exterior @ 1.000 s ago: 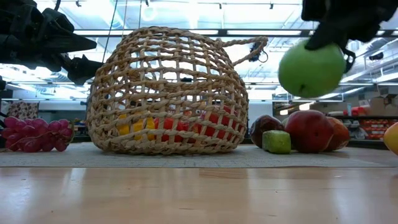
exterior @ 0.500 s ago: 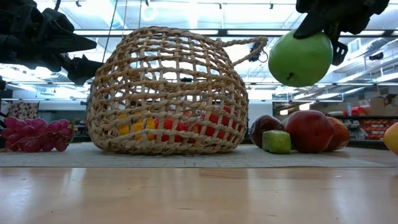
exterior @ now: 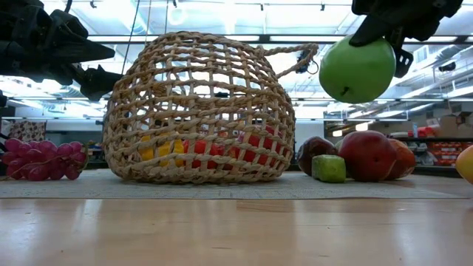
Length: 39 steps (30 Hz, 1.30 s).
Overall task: Build produce basket
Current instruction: Put the green apple into the brown basket
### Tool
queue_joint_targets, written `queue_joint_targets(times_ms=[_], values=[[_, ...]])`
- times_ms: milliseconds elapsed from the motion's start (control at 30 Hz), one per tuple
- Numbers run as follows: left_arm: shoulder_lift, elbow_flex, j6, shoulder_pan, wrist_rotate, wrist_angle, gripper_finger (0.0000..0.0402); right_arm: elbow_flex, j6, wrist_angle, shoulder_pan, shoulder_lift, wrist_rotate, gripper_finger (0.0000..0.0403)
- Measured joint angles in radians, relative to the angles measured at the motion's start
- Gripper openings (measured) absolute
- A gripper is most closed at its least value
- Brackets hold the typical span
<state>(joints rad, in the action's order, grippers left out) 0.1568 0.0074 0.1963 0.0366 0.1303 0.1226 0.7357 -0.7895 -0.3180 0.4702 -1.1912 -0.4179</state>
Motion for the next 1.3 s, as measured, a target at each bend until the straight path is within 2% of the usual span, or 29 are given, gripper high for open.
queue_joint_targets(times_ms=[833,1000,1300], values=[[0.0,0.0,0.0,0.0,0.0,0.0,0.0386,0.0,0.007,0.031,0.0,0.0,-0.001,0.0367],[0.0,0.0,0.0,0.0,0.0,0.0,0.0386,0.003,0.061,0.106,0.001,0.017,0.025,0.0367],[0.0,0.0,0.0,0.0,0.0,0.0,0.0386,0.065,0.171,0.094,0.0,0.029,0.026,0.0367]])
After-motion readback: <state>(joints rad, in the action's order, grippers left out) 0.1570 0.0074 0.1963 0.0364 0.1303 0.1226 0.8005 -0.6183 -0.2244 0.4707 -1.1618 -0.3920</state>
